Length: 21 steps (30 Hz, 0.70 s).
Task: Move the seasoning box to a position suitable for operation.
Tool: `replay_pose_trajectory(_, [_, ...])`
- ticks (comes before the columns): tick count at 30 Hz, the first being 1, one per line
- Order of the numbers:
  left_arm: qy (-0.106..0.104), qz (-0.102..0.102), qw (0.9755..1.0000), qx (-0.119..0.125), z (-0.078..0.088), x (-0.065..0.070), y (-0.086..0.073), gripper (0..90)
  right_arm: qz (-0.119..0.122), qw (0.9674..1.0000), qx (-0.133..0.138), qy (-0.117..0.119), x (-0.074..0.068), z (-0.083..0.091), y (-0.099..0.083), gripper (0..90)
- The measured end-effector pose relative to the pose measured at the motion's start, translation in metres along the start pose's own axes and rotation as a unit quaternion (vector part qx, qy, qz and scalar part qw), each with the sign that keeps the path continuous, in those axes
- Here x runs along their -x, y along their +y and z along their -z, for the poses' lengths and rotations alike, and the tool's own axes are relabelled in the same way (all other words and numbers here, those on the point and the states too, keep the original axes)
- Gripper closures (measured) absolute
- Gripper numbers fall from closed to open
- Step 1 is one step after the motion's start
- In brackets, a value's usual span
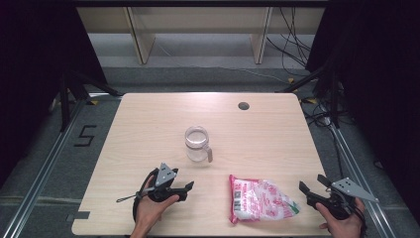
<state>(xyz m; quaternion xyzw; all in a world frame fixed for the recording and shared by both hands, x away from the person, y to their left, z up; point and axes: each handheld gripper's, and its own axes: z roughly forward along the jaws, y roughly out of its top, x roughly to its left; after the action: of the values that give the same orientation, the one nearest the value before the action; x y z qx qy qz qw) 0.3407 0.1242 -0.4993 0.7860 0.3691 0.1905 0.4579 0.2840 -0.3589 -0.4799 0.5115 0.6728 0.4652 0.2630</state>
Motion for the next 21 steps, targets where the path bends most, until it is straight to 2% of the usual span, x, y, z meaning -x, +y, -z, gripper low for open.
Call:
replay_pose_trajectory(2, [-0.012,-0.007,0.9998,0.014,-0.007,0.003,0.006,37.7,-0.001,1.0000,0.000,0.000,0.000,0.000,0.000,24.9])
replay_pose_trajectory(3, [-0.010,-0.008,0.9998,0.018,-0.013,0.004,0.009,39.5,0.007,1.0000,-0.001,0.003,0.001,0.000,0.001,24.9])
replay_pose_trajectory(4, [-0.006,-0.018,0.9997,0.014,-0.018,0.004,0.013,40.3,0.005,0.9999,-0.009,0.000,0.001,0.000,0.000,24.9])
replay_pose_trajectory(5, [-0.008,-0.019,0.9997,0.014,-0.026,0.005,0.017,42.0,0.004,0.9999,-0.011,0.002,0.001,0.000,0.000,24.9])
replay_pose_trajectory(6, [-0.008,-0.019,0.9997,0.014,-0.026,0.005,0.017,44.5,0.012,0.9999,-0.003,0.005,0.002,-0.001,0.000,24.9])
replay_pose_trajectory(7, [-0.012,-0.024,0.9995,0.015,-0.037,0.006,0.022,45.3,0.010,0.9999,-0.006,0.008,0.002,-0.001,0.000,24.9])
replay_pose_trajectory(8, [-0.010,-0.037,0.9991,0.015,-0.042,0.006,0.025,46.3,-0.005,1.0000,-0.004,0.003,0.000,0.000,-0.001,24.9])
replay_pose_trajectory(9, [-0.014,-0.025,0.9994,0.018,-0.048,0.009,0.028,49.4,0.012,0.9999,-0.004,0.001,0.002,0.000,0.000,24.9])
replay_pose_trajectory(10, [-0.016,-0.019,0.9996,0.013,-0.052,0.011,0.030,50.7,0.011,0.9999,-0.006,0.006,0.003,-0.001,0.000,24.9])
replay_pose_trajectory(11, [-0.013,-0.027,0.9995,0.012,-0.058,0.011,0.033,52.0,-0.007,0.9999,-0.007,0.005,0.000,0.000,-0.001,24.9])
replay_pose_trajectory(14, [0.006,-0.037,0.9993,0.007,-0.069,0.009,0.039,56.3,-0.006,1.0000,0.000,0.003,0.001,-0.001,-0.001,24.9])
replay_pose_trajectory(15, [0.011,-0.038,0.9991,0.012,-0.073,0.009,0.041,58.6,0.005,0.9999,0.007,0.005,0.003,-0.003,-0.001,24.9])
replay_pose_trajectory(16, [0.012,-0.027,0.9994,0.015,-0.076,0.012,0.042,62.6,0.005,1.0000,-0.003,0.004,0.003,-0.002,-0.001,24.9])
replay_pose_trajectory(18, [0.014,-0.045,0.9988,0.008,-0.082,0.013,0.045,66.8,0.010,0.9999,-0.005,0.002,0.003,-0.002,-0.001,24.9])
replay_pose_trajectory(20, [0.024,-0.047,0.9986,0.008,-0.087,0.015,0.048,68.8,0.005,0.9999,-0.002,0.011,0.003,-0.002,0.000,25.0])
replay_pose_trajectory(21, [0.030,-0.064,0.9975,0.001,-0.088,0.015,0.050,70.6,0.006,0.9999,-0.003,0.012,0.003,-0.003,0.000,25.0])
